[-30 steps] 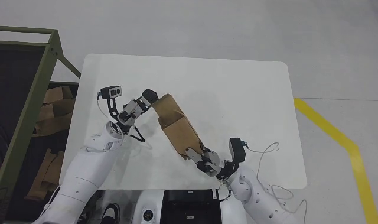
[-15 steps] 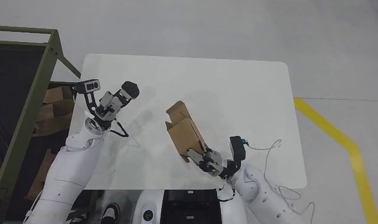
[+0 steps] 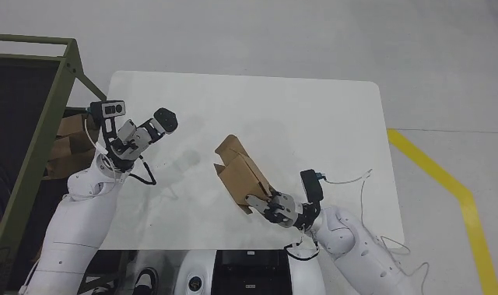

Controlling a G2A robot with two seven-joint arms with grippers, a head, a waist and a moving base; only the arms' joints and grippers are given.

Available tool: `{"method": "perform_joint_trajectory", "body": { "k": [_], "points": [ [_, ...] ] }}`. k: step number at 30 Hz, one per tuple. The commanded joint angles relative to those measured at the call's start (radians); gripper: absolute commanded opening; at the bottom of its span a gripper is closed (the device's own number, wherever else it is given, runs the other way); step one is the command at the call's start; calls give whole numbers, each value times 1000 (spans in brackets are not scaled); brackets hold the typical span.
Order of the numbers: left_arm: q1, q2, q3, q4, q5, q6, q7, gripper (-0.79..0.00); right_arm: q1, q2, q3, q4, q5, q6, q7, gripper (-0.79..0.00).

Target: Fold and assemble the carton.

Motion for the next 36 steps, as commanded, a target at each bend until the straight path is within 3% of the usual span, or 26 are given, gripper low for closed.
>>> {"method": "perform_joint_trajectory", "body": {
  "k": [1, 14, 18, 23, 36],
  "points": [
    [1, 0, 0, -1, 0, -1, 1, 0, 0, 0, 1, -1, 2, 1, 2, -785],
    [1, 0, 0, -1, 0, -1, 1, 0, 0, 0, 1, -1, 2, 1, 2, -785],
    [-2, -2, 6, -32, 27, 49, 9, 0, -4, 0, -1, -18, 4, 25, 14, -785],
    [-21, -1, -2, -34, -30, 107, -93, 0, -2, 6, 4, -28, 42, 11, 59, -785],
    [-81, 1, -37, 4, -66, 320, -320, 0, 71, 47, -44, -66, 175, -3, 331, -785]
  ]
}}
